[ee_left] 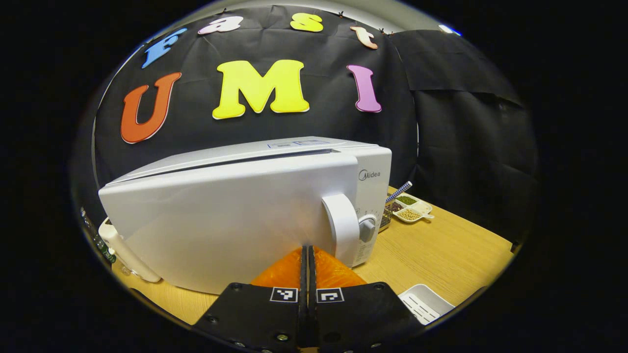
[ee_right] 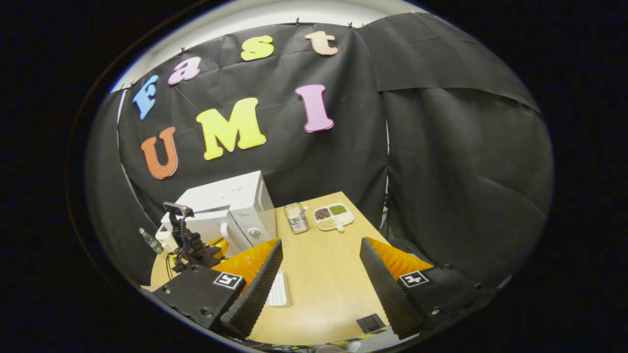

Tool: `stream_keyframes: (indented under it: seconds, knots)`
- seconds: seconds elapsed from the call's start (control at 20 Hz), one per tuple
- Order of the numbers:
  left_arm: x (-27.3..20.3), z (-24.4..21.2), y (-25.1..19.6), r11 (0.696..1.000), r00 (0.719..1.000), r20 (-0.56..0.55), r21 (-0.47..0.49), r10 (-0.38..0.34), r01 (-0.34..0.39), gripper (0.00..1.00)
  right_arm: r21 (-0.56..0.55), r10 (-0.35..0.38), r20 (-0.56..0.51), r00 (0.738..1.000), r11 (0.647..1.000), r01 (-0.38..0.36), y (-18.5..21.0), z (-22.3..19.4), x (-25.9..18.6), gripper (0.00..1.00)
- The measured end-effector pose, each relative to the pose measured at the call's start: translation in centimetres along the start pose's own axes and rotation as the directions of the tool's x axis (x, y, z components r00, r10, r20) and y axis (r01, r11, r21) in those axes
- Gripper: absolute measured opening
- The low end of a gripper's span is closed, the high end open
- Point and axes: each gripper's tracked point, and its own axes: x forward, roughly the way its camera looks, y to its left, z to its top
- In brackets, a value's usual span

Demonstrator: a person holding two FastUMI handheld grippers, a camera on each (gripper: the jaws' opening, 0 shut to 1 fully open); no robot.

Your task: Open the microwave oven with the left hand, put the food in, and close the microwave oven.

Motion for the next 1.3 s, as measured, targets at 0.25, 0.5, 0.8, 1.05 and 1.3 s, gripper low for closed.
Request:
stream_keyframes:
  seconds: [0.25,0.5,0.8,1.05,1.3]
  knots:
    - [0.7,0.0,0.0,1.0,1.0,-0.005,-0.024,-0.007,0.007,0.0,0.005,-0.005,-0.002,1.0,1.0,0.005,0.4,0.3,1.0,1.0]
    - [1.7,0.4,0.4,1.0,1.0,0.009,-0.022,0.008,-0.008,0.0,0.006,-0.001,-0.015,1.0,1.0,0.001,0.6,0.1,1.6,1.0]
    - [2.1,-0.8,0.4,0.998,0.998,-0.053,-0.066,0.016,-0.02,0.0,-0.005,0.011,-0.025,1.0,1.0,-0.011,0.8,-0.2,1.6,1.0]
    - [1.6,-1.0,1.3,0.997,0.995,-0.072,-0.036,0.062,-0.064,0.0,0.0,0.015,-0.033,0.999,1.0,-0.015,0.7,-0.3,1.4,1.0]
    - [-4.1,-3.5,3.5,0.987,0.978,-0.127,0.025,0.163,-0.161,0.96,-0.017,0.026,-0.011,1.0,0.999,-0.027,0.3,0.0,1.2,1.0]
